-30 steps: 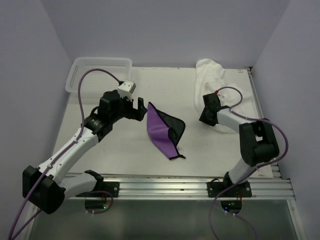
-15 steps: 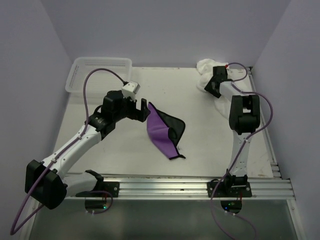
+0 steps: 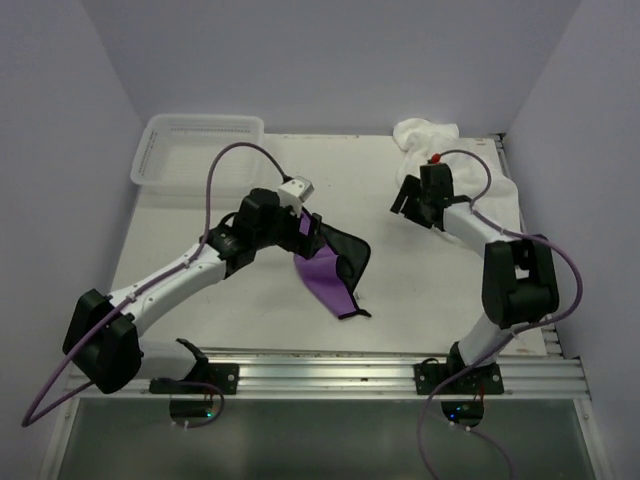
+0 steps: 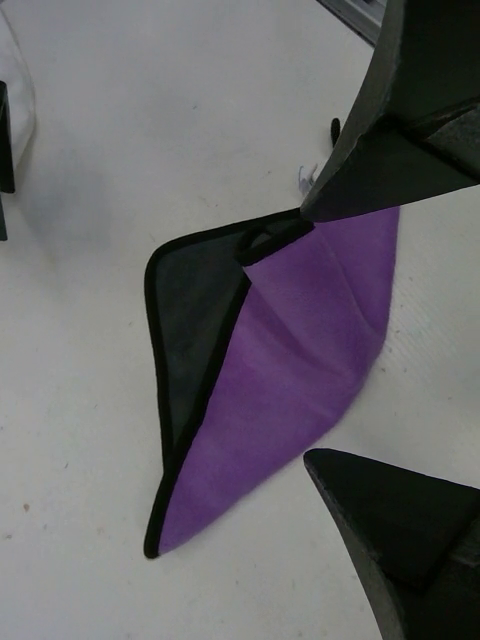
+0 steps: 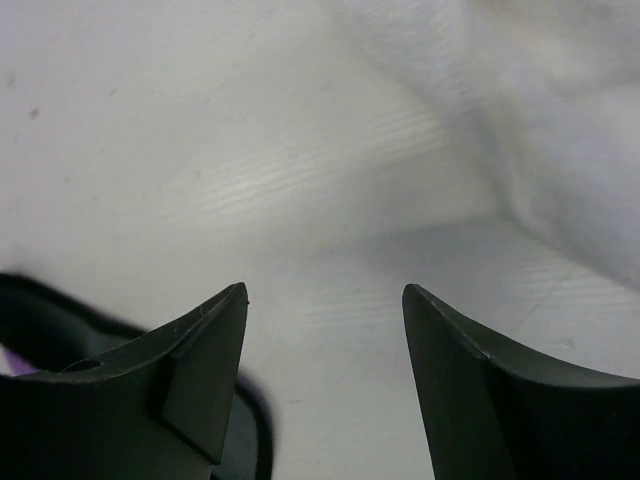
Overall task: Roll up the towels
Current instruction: Move the towel to the center of the board, then flatten the towel
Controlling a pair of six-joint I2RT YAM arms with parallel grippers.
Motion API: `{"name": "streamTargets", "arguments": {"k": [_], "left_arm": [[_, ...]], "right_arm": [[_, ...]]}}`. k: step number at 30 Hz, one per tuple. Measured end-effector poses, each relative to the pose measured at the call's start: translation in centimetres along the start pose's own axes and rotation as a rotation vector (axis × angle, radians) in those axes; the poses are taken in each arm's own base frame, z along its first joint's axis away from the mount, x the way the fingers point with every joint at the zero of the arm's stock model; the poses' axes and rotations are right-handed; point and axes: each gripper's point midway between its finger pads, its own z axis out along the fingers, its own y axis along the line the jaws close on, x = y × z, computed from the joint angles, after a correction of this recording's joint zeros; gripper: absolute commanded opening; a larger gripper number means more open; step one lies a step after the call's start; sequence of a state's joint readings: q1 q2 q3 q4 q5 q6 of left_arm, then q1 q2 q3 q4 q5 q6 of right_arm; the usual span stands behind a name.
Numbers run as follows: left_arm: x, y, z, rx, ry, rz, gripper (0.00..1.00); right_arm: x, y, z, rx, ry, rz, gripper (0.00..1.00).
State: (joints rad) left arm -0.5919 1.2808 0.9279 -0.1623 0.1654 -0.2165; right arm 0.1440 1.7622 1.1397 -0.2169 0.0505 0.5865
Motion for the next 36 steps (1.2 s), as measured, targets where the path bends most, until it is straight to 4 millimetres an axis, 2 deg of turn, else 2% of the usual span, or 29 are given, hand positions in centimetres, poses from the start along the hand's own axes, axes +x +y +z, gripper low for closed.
{"name": "streamTargets", "arguments": {"k": [5, 8, 11, 16, 22, 26, 29, 32, 33, 34, 35, 36], "left_arm": [[2.3, -4.5, 2.6, 0.044, 0.087, 0.045, 0.99], [3.3, -6.7, 3.8, 0.046, 0.117, 0.065, 0.98], [4.6, -6.7, 4.9, -0.003, 0.145, 0.07, 0.97], [6.5, -5.2, 6.3, -0.101, 0.184, 0.076, 0.95], [7.4, -4.4, 7.1, -0.144, 0.197, 0.085, 0.89], [7.7, -4.4, 7.8, -0.145, 0.197, 0.085, 0.74], [8.5, -4.2, 8.4, -0.149, 0.215, 0.086, 0.61], [9.3, -4.0, 8.6, -0.153, 0.23, 0.087, 0.52], [9.5, -3.9, 8.6, -0.154, 0.233, 0.087, 0.46], [9.7, -3.9, 8.6, -0.156, 0.236, 0.087, 0.37], [9.9, -3.8, 8.5, -0.157, 0.239, 0.083, 0.33], [10.1, -3.7, 8.5, -0.158, 0.242, 0.085, 0.29]], "right_arm": [[2.8, 3.7, -4.8, -0.159, -0.012, -0.095, 0.61], [4.2, 4.1, -6.0, -0.211, 0.003, -0.116, 0.58], [5.7, 3.8, -5.8, -0.235, 0.046, -0.12, 0.57], [8.9, 4.1, -5.0, -0.272, 0.132, -0.152, 0.58], [12.8, 5.0, -3.8, -0.308, 0.223, -0.199, 0.58], [13.6, 4.7, -3.0, -0.306, 0.24, -0.205, 0.57], [13.6, 4.9, -2.6, -0.315, 0.232, -0.208, 0.49], [13.8, 5.4, -2.2, -0.333, 0.229, -0.214, 0.4], [13.8, 5.6, -2.1, -0.339, 0.226, -0.216, 0.31], [13.9, 5.7, -2.1, -0.346, 0.227, -0.22, 0.27], [14.1, 5.8, -2.0, -0.347, 0.232, -0.224, 0.22], [14.3, 5.8, -1.9, -0.349, 0.233, -0.228, 0.12]]}}
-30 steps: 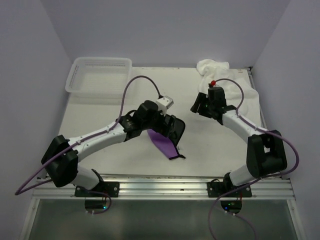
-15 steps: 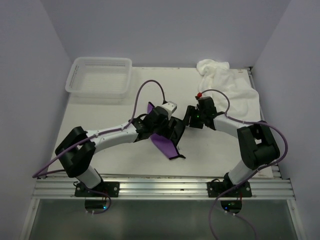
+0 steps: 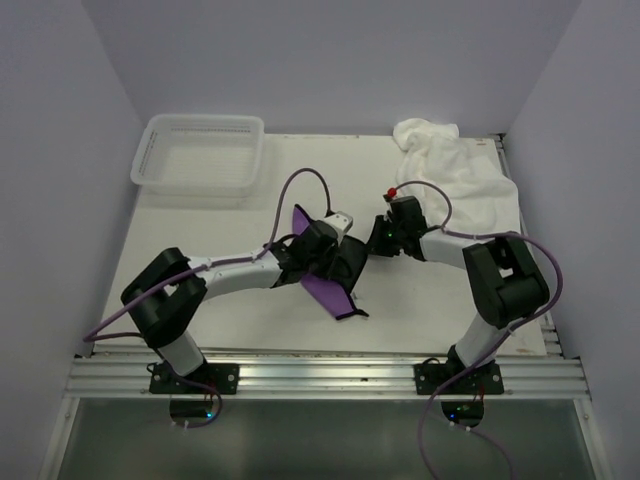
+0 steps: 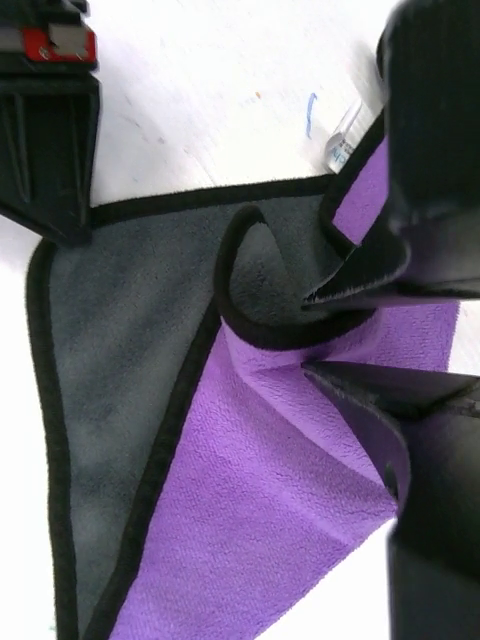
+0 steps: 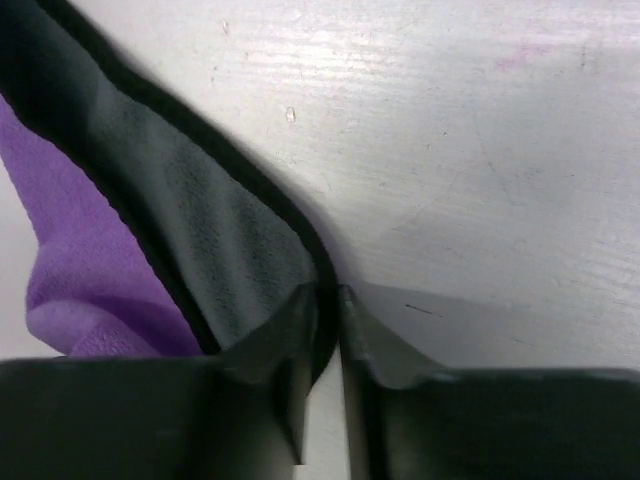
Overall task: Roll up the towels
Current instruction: Flatten the towel
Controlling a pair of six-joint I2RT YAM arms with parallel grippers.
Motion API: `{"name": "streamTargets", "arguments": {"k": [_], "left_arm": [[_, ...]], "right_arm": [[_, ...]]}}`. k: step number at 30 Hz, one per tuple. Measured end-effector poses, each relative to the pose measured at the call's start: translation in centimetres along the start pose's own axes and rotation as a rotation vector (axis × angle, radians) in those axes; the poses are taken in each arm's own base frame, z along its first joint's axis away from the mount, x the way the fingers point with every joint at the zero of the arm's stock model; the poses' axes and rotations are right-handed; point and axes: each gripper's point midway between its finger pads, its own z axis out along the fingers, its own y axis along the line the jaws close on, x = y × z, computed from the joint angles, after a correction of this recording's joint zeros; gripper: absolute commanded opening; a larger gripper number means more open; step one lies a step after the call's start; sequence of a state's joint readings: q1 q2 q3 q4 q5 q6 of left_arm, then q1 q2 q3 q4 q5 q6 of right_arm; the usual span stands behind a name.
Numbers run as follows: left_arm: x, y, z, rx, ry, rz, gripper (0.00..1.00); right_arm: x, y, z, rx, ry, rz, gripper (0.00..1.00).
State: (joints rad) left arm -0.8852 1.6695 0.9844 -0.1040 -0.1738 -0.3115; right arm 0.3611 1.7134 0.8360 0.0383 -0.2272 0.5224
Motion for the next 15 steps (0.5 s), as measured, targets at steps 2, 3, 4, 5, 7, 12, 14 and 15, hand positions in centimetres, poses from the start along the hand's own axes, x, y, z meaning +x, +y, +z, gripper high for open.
{"name": "streamTargets", "arguments": {"k": [2, 3, 4, 5, 7, 12, 14, 15], "left_arm": [[0.7, 0.3, 0.0, -0.008, 0.008, -0.006, 0.23], [1.1, 0.4, 0.0, -0.013, 0.013, -0.01, 0.19], [1.6, 0.7, -0.2, -0.02, 0.018, -0.015, 0.12], [2.2, 0.9, -0.5, -0.027, 0.023, -0.021, 0.08], [2.9, 1.5, -1.4, -0.043, 0.019, -0.045, 0.0], [3.5, 2.8, -4.9, -0.071, -0.052, -0.151, 0.0], [3.6, 3.2, -6.6, -0.071, -0.099, -0.221, 0.01], [3.7, 3.4, -7.5, -0.068, -0.123, -0.256, 0.01]], "right_arm": [[0.3, 0.1, 0.1, 0.0, 0.007, -0.004, 0.04], [0.3, 0.1, 0.2, 0.0, 0.009, -0.006, 0.0], [0.3, 0.1, 0.2, -0.001, 0.009, -0.006, 0.0], [0.4, 0.1, 0.2, 0.0, 0.009, -0.004, 0.0], [0.4, 0.1, 0.2, -0.001, 0.011, -0.005, 0.0], [0.7, 0.1, -0.2, 0.008, 0.02, -0.006, 0.0], [1.0, -0.1, -0.7, 0.02, 0.029, -0.008, 0.0], [1.0, -0.2, -1.1, 0.028, 0.031, -0.01, 0.0]]}}
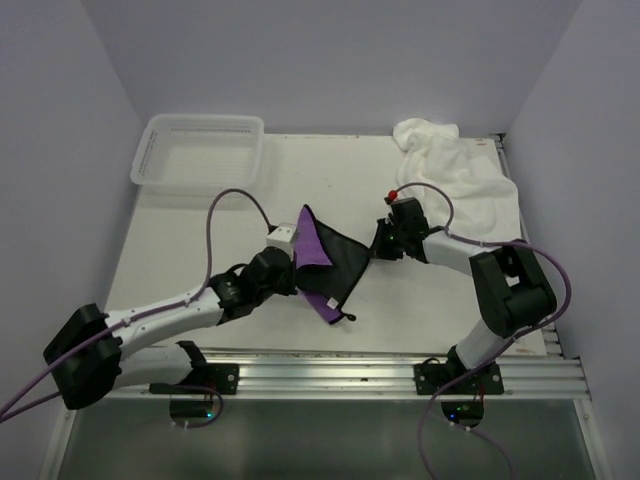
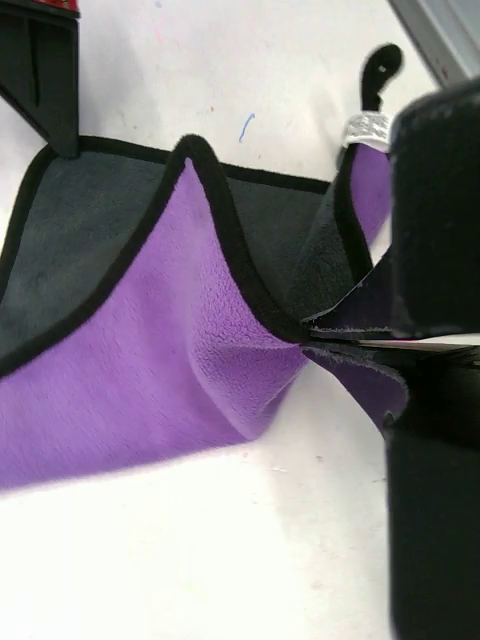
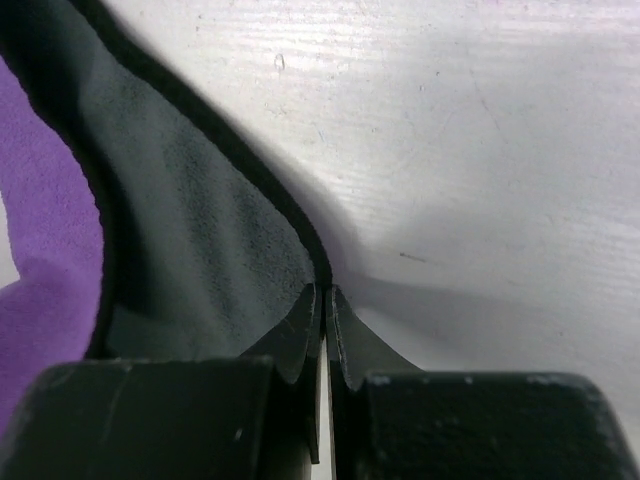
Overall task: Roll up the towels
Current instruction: Flatten the towel
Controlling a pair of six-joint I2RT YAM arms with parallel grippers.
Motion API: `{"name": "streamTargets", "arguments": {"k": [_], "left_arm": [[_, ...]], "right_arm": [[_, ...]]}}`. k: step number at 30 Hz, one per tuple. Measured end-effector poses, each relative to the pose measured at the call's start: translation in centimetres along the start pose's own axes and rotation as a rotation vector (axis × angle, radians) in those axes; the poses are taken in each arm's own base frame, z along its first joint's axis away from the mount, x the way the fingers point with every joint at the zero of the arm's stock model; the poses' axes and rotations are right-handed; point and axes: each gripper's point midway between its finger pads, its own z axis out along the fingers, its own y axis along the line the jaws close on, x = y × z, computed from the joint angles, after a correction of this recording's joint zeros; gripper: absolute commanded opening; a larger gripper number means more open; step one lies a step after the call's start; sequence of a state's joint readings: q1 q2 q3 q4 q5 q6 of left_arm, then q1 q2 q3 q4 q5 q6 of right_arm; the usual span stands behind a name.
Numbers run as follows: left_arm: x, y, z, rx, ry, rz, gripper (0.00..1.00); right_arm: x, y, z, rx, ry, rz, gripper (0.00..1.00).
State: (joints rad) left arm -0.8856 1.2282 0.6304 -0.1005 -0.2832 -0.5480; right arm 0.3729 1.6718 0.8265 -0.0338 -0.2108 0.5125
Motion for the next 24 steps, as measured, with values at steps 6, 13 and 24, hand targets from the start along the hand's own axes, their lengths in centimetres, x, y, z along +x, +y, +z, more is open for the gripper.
{"name": "streamTargets", "arguments": {"k": [6, 13, 24], "left_arm": [[0.9, 1.7, -3.1, -0.003, -0.076, -0.197, 0.13], [3.0, 3.4, -4.2, -0.045, -0.066, -0.328, 0.14], [3.5, 4.2, -5.0, -0.051, -0.081, -0.352, 0.7]], "right_arm": [[-0.7, -0.2, -2.5, 0.046, -0.031, -0.03, 0.0], [-0.5, -1.7, -4.1, 0.136, -0.033, -0.059, 0.0], [-1.5, -2.8, -5.9, 0.24, -0.025, -0.118, 0.0]]}}
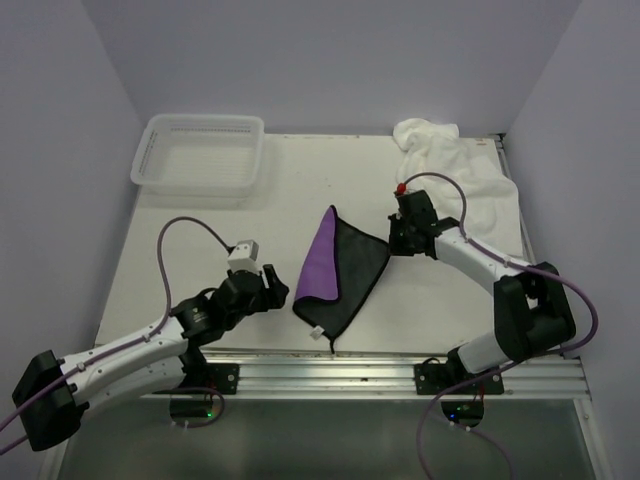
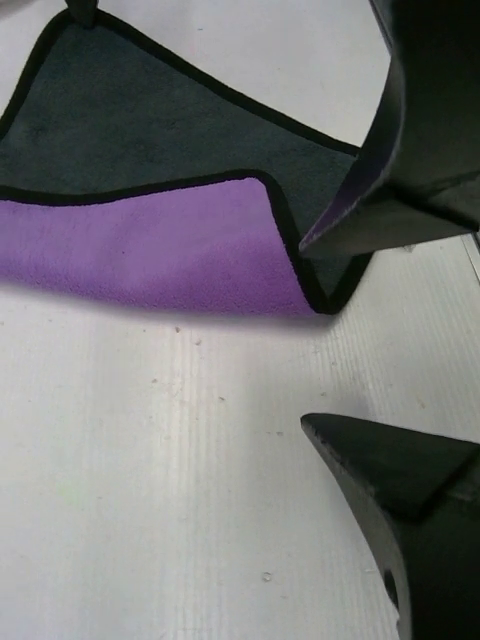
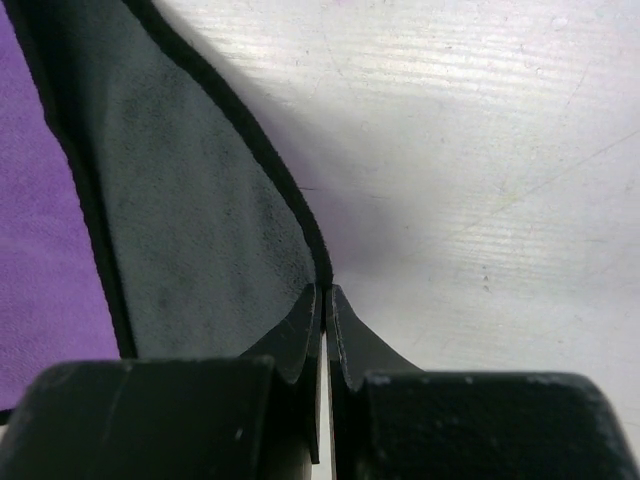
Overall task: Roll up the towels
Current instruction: Flatten the towel
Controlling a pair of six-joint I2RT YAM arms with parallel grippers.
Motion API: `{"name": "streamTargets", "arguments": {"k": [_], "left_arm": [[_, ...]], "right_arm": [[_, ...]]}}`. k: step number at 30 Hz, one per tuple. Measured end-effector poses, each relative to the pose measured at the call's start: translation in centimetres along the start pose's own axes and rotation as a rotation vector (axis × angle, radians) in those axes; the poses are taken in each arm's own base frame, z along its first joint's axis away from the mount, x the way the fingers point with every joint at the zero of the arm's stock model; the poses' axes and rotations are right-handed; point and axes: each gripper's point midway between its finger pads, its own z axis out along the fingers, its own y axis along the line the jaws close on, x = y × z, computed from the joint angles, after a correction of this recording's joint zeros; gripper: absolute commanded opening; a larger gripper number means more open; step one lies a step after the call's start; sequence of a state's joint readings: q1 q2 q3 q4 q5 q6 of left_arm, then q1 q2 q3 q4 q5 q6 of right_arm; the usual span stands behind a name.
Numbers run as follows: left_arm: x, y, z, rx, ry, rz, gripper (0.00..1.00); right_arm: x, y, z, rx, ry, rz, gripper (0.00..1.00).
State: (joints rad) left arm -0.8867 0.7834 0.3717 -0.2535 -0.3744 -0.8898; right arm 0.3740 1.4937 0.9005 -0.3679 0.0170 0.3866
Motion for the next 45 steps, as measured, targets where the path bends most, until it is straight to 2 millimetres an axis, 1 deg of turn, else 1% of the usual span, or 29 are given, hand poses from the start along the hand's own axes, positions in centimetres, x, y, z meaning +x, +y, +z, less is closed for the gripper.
{"name": "streamTargets", "arguments": {"k": [3, 4, 7, 10, 11, 13, 15, 16, 18, 22, 24, 26, 30, 33, 36, 37, 40, 41, 43, 44, 45], "left_arm": [[-1.5, -1.6, 0.4, 0.012, -0.01, 0.079, 0.78], [-2.3, -2.7, 0.9, 0.015, -0.013, 0.112, 0.79], [-5.7, -6.8, 2.6, 0.036, -0.046, 0.187, 0.83], [-9.2, -11.2, 5.3, 0.051, -0.103, 0.264, 0.84], [-9.9, -12.3, 6.2, 0.051, -0.115, 0.288, 0.85], [-10.8, -13.7, 8.3, 0.046, -0.123, 0.33, 0.85], [-10.9, -14.4, 10.8, 0.041, -0.097, 0.357, 0.85], [-11.1, -14.4, 12.0, 0.036, -0.084, 0.364, 0.85], [-11.3, -13.6, 14.3, 0.01, -0.059, 0.376, 0.85], [-11.5, -12.1, 17.5, -0.031, -0.019, 0.399, 0.85], [-11.3, -12.1, 18.8, -0.033, -0.002, 0.41, 0.85], [-11.2, -12.6, 19.7, -0.024, 0.006, 0.424, 0.85], [-11.0, -13.5, 21.2, -0.004, 0.02, 0.437, 0.82], [-10.9, -13.6, 22.2, -0.011, 0.022, 0.453, 0.79], [-10.7, -12.9, 22.9, -0.048, 0.027, 0.472, 0.74], [-10.5, -12.4, 23.2, -0.064, 0.034, 0.482, 0.7], [-9.8, -11.1, 23.8, -0.102, 0.059, 0.505, 0.65], [-9.7, -10.8, 24.1, -0.111, 0.064, 0.508, 0.62], [-9.6, -10.2, 24.7, -0.129, 0.071, 0.511, 0.58], [-9.6, -9.9, 24.9, -0.135, 0.074, 0.513, 0.52], [-9.5, -9.7, 25.1, -0.14, 0.077, 0.514, 0.5]], "right_arm": [[-0.5, 0.1, -0.4, -0.004, -0.012, -0.009, 0.0], [-0.5, 0.2, -0.4, -0.005, -0.012, -0.01, 0.0], [-0.4, 0.1, -0.4, -0.004, -0.009, -0.01, 0.0], [-0.4, 0.2, -0.4, -0.007, -0.008, -0.01, 0.0], [-0.3, 0.2, -0.4, -0.007, -0.007, -0.01, 0.0], [-0.2, 0.1, -0.4, -0.008, -0.006, -0.01, 0.0], [0.0, 0.1, -0.3, -0.009, -0.003, -0.01, 0.0], [0.2, 0.0, -0.3, -0.008, 0.001, -0.01, 0.0], [0.6, -0.2, -0.2, -0.005, 0.007, -0.01, 0.0], [1.2, -0.4, -0.1, -0.001, 0.017, -0.011, 0.0], [1.3, -0.4, 0.0, -0.001, 0.018, -0.01, 0.0], [1.2, -0.3, 0.0, -0.007, 0.013, -0.01, 0.0], [1.1, 0.0, 0.1, -0.022, 0.008, -0.01, 0.0], [1.1, 0.2, 0.1, -0.033, 0.009, -0.01, 0.0], [1.2, 0.1, 0.2, -0.035, 0.008, -0.01, 0.0], [1.3, 0.1, 0.2, -0.034, 0.009, -0.01, 0.0], [1.5, 0.0, 0.2, -0.032, 0.013, -0.011, 0.0], [1.5, 0.0, 0.3, -0.032, 0.014, -0.011, 0.0], [1.7, 0.0, 0.3, -0.032, 0.017, -0.011, 0.0], [1.8, -0.1, 0.4, -0.03, 0.019, -0.011, 0.0], [1.9, -0.1, 0.4, -0.029, 0.021, -0.011, 0.0]]}}
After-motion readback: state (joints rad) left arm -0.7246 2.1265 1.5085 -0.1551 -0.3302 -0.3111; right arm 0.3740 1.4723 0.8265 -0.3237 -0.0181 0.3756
